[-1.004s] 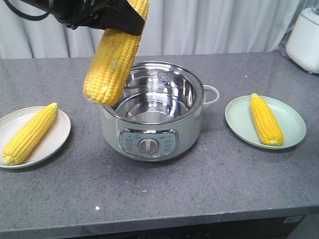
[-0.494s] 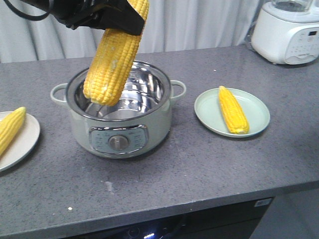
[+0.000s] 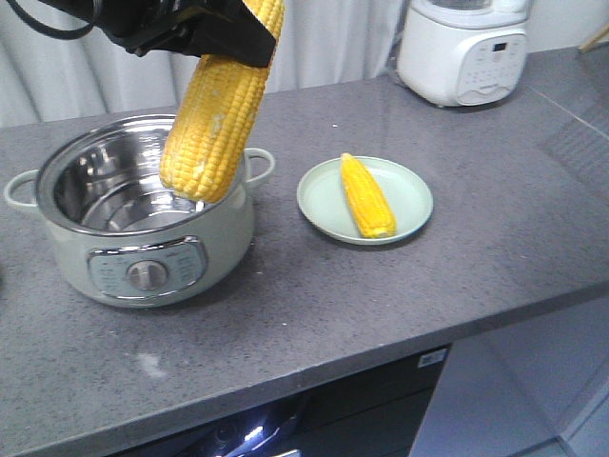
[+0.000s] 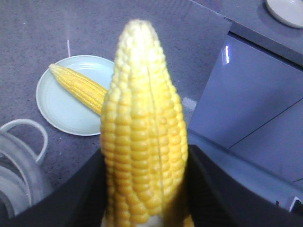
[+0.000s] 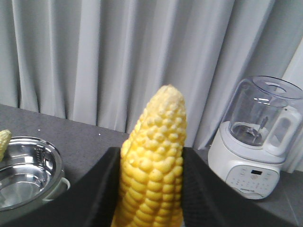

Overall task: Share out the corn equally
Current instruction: 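Drive the base along the counter toward the second pair of plates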

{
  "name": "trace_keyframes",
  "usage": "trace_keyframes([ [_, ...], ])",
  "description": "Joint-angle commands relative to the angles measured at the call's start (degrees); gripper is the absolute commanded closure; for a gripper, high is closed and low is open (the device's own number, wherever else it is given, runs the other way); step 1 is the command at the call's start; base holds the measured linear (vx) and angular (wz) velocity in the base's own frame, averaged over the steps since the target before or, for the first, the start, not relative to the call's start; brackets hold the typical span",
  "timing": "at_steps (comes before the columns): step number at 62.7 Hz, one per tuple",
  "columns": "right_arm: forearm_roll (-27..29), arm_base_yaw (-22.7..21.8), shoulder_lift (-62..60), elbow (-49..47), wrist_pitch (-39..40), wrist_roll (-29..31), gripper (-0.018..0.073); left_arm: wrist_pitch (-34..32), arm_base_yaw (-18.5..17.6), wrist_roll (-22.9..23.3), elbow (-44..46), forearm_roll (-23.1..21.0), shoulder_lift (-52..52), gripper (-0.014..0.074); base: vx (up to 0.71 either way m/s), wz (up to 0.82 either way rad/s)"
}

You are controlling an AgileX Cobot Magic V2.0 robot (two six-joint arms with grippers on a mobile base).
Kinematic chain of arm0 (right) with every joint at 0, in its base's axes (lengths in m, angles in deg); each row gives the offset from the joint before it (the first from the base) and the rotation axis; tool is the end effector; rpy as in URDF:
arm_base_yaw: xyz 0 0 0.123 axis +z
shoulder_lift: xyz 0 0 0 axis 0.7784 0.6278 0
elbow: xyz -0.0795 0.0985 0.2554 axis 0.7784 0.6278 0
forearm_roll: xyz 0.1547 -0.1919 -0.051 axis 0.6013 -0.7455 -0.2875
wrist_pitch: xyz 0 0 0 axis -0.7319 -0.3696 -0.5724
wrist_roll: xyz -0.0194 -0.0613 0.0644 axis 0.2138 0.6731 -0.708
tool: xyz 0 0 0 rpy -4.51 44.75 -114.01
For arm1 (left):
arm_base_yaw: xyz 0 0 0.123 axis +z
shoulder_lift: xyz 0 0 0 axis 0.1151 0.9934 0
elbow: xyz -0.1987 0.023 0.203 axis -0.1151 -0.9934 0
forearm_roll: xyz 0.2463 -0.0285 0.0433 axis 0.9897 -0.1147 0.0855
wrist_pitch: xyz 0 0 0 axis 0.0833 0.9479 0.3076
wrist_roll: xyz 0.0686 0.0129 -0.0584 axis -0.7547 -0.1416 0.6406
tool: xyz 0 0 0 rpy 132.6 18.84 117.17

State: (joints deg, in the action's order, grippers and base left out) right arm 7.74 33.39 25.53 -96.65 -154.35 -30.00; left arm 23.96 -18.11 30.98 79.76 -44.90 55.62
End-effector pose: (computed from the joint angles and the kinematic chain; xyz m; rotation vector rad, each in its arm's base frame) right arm 0.1988 0.0007 0.6086 -0.4500 1.6980 0.2706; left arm 0.2795 -0.1717 0.4904 0.7465 2.1686 -0.7175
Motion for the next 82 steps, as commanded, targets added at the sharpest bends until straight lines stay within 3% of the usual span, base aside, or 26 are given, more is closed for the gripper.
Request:
trace_keyframes([
  [1, 1.3, -0.4, -0.9, -0.8, 0.3, 0.2, 0.0564, -2.9, -0.1, -0.1, 1.5, -2.1, -2.2, 0.0603, -0.03, -0.28],
  [82, 1.3, -0.4, -0.9, -0.8, 0.3, 0.2, 0.0564, -2.9, -0.1, -0.1, 1.5, -2.1, -2.2, 0.0603, -0.04, -0.32],
])
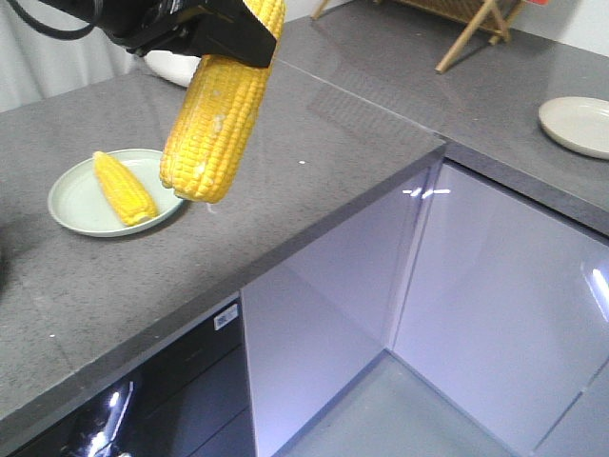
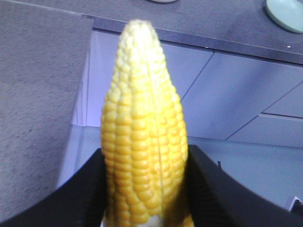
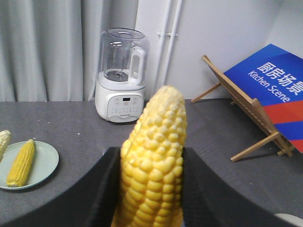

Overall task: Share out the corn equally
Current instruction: 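Drive the base along the counter toward the second pair of plates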

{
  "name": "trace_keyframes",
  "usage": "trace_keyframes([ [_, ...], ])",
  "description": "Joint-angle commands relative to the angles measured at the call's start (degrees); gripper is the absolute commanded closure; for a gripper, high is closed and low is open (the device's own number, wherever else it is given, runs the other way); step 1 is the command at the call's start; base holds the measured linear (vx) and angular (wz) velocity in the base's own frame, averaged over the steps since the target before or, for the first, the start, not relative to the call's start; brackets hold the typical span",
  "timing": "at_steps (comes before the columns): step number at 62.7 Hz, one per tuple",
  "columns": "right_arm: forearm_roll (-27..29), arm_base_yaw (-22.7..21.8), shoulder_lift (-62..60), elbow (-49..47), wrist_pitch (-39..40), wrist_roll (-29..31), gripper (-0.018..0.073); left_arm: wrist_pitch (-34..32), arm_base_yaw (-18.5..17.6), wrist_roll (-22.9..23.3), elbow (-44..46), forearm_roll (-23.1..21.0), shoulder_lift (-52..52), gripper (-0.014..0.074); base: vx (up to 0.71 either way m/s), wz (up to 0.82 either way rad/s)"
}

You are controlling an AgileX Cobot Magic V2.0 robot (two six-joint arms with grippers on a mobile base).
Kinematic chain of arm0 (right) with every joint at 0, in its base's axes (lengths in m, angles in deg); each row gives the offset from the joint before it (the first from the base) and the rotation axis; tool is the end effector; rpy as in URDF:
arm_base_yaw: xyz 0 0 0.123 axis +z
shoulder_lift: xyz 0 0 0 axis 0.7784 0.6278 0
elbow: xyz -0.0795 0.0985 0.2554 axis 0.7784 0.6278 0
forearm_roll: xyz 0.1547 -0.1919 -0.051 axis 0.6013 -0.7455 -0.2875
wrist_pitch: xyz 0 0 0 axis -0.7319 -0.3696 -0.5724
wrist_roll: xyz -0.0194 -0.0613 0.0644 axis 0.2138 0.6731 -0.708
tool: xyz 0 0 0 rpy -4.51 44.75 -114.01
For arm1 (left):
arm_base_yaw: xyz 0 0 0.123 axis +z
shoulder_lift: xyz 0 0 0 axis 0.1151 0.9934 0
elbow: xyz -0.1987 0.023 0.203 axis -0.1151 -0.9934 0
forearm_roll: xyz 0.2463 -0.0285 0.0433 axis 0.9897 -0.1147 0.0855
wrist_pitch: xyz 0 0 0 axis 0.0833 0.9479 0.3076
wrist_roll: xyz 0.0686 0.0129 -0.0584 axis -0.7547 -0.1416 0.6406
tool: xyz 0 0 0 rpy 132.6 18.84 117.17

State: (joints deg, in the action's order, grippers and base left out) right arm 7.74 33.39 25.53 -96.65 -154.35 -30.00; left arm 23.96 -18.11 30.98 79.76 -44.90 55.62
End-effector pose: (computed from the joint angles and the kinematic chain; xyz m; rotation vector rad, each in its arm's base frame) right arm 0.1988 0.0007 0.6086 -0.4500 1.6980 0.2706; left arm 0.2795 -0.1717 0.4904 0.7465 2.1686 -0.7175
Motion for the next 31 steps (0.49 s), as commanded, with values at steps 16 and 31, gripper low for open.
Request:
trace_keyframes([
  [16, 1.3, -0.4, -0.9, -0.8, 0.3, 0.2, 0.0564, -2.9, -0.1, -0.1, 1.5, -2.1, -2.2, 0.0603, -0.04, -0.28],
  [31, 1.3, -0.4, -0.9, -0.8, 0.3, 0.2, 0.0564, -2.9, -0.1, -0.1, 1.5, -2.1, -2.2, 0.0603, -0.04, -0.26],
])
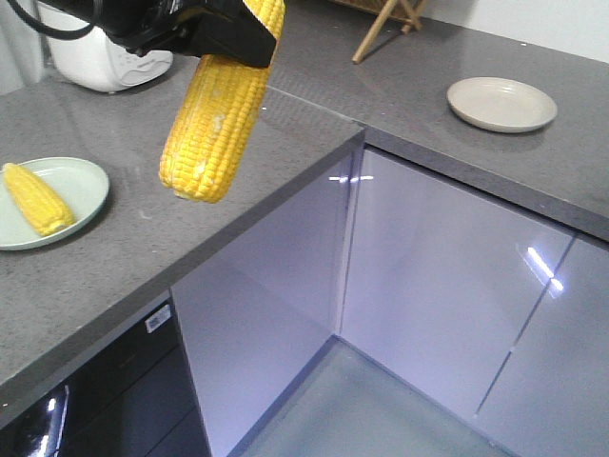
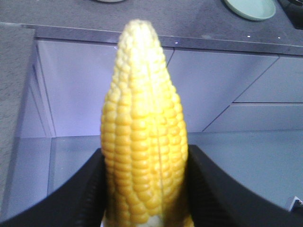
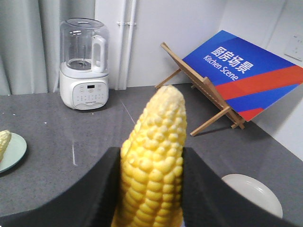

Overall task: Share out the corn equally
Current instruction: 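Drive the base along the counter toward the second pair of plates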

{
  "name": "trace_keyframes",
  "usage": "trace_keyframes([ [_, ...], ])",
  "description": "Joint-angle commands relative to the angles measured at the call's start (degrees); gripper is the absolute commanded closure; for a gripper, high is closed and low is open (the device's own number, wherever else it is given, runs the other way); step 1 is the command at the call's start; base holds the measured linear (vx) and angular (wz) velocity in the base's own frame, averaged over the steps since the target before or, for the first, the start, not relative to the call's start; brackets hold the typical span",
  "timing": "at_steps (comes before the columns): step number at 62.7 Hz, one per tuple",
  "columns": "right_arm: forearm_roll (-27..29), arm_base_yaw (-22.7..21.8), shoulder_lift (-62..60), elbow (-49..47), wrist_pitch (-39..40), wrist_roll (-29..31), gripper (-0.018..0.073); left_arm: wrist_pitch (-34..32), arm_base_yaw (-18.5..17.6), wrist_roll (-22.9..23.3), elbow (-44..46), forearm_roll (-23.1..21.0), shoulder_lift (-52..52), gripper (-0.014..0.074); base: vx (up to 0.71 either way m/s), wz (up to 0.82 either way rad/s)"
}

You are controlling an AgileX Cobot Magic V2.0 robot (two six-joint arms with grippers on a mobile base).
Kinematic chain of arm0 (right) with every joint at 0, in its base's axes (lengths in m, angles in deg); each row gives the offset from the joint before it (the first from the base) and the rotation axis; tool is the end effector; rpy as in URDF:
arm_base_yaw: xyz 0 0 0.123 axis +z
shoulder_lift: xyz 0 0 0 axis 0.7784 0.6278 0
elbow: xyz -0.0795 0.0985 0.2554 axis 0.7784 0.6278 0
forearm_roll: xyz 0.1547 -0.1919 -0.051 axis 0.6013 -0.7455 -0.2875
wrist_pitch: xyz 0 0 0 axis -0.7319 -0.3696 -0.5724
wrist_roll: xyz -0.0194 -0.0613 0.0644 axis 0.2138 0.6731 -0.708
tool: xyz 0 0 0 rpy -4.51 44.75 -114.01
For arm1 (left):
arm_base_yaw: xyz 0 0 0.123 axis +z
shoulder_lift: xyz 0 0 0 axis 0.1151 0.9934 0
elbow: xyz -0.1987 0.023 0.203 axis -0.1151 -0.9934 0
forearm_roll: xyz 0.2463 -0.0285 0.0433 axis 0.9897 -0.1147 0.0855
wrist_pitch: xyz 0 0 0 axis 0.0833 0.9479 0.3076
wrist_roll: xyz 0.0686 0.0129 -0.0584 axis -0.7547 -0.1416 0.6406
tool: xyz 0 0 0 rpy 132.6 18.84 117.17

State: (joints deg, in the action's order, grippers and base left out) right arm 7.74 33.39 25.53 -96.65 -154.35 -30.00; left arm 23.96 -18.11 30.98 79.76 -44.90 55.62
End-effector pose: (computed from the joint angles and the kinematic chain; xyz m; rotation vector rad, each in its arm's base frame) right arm 0.1988 0.0007 0.6086 -0.4500 1.6980 0.2706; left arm 0.2795 -0.1717 0.4904 0.7465 2.1686 -0.7175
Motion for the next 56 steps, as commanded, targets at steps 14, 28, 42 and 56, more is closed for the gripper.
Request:
trace_keyframes([
  [14, 1.3, -0.4, -0.9, -0.8, 0.3, 0.2, 0.0564, -2.9, -0.1, -0.1, 1.5, -2.1, -2.2, 0.0603, -0.04, -0.31],
  [28, 1.3, -0.4, -0.9, -0.8, 0.3, 0.2, 0.0564, -2.9, -0.1, -0.1, 1.5, -2.1, -2.2, 0.0603, -0.04, -0.35],
  [42, 1.3, -0.4, -0.9, -0.8, 0.3, 0.2, 0.0564, -2.9, -0.1, -0.1, 1.5, -2.1, -2.2, 0.0603, -0.04, -0.34],
  [56, 1.3, -0.4, -0.9, -0.8, 0.3, 0.2, 0.0564, -2.9, -0.1, -0.1, 1.5, -2.1, -2.2, 0.0603, -0.04, -0.32],
])
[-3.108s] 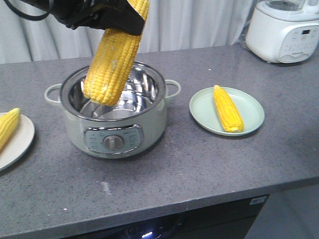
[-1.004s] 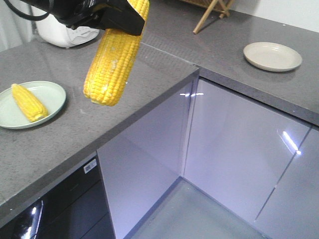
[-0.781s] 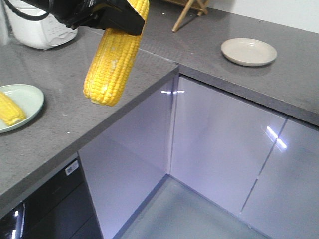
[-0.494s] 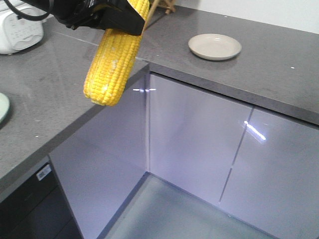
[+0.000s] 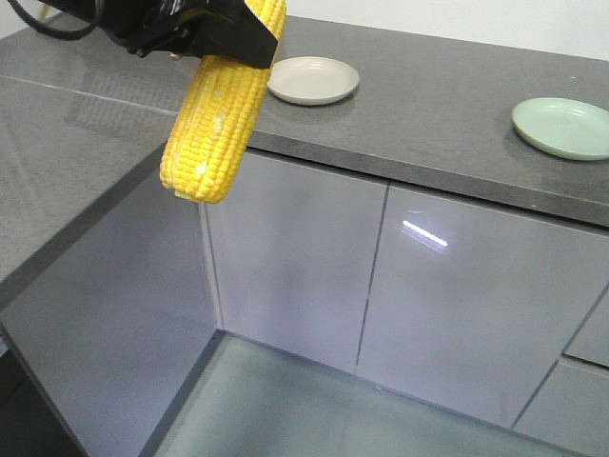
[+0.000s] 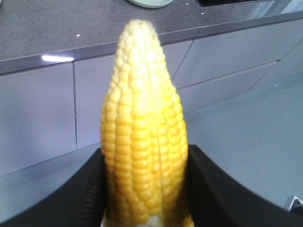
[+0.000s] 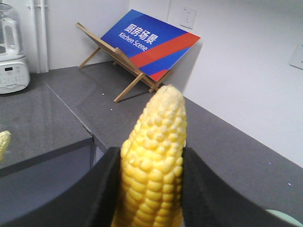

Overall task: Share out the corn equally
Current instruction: 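Drive the base along the counter toward the second pair of plates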

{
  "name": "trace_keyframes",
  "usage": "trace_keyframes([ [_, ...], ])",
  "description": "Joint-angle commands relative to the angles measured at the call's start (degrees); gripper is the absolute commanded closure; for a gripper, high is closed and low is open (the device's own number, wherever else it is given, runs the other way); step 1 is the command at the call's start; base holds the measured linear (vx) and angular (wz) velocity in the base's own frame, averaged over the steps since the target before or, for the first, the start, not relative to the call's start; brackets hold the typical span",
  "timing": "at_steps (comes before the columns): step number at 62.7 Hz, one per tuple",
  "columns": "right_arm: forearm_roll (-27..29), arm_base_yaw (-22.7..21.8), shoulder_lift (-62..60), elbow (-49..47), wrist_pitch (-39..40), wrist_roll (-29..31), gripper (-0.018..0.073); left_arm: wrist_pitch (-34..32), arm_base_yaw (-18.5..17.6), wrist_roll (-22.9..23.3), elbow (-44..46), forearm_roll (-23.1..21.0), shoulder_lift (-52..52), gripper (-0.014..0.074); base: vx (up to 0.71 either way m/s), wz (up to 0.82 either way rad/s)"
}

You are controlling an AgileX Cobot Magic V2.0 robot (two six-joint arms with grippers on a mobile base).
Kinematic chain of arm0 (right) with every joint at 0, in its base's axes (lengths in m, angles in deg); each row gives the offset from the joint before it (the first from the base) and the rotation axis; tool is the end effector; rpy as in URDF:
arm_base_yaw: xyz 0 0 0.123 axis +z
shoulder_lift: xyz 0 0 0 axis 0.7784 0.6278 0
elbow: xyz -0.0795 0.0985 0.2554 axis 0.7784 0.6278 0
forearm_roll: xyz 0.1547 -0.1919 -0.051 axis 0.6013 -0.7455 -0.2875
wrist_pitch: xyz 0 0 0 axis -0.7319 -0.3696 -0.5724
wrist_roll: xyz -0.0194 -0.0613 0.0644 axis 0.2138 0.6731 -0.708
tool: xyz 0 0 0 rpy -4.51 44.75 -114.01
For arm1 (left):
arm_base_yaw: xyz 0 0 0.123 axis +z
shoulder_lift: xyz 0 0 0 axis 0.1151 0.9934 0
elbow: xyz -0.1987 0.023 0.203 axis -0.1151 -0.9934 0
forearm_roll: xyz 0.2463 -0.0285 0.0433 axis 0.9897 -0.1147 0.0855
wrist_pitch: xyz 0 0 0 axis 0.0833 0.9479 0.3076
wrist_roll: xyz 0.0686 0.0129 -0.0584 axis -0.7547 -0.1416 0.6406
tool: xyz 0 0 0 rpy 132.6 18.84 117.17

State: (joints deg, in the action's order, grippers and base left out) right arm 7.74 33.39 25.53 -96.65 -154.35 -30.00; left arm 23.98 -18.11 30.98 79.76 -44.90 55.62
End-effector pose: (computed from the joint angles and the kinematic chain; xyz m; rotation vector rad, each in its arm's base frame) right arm 0.1988 0.0007 0.6086 -0.4500 1.6980 0.2706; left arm 0.2795 -0.1717 0.4903 0.7467 2.1689 -0.7175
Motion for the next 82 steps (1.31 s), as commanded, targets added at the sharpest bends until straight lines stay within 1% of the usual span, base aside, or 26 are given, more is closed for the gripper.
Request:
trace_keyframes([
  [1, 1.3, -0.4, -0.9, -0.8, 0.3, 0.2, 0.0564, -2.9, -0.1, -0.1, 1.5, -2.1, -2.2, 0.0603, -0.04, -0.3],
  [82, 1.4, -0.4, -0.9, -0.8, 0.3, 0.2, 0.0564, -2.9, -0.1, -0.1, 1.5, -2.1, -2.2, 0.0603, -0.03, -0.31],
])
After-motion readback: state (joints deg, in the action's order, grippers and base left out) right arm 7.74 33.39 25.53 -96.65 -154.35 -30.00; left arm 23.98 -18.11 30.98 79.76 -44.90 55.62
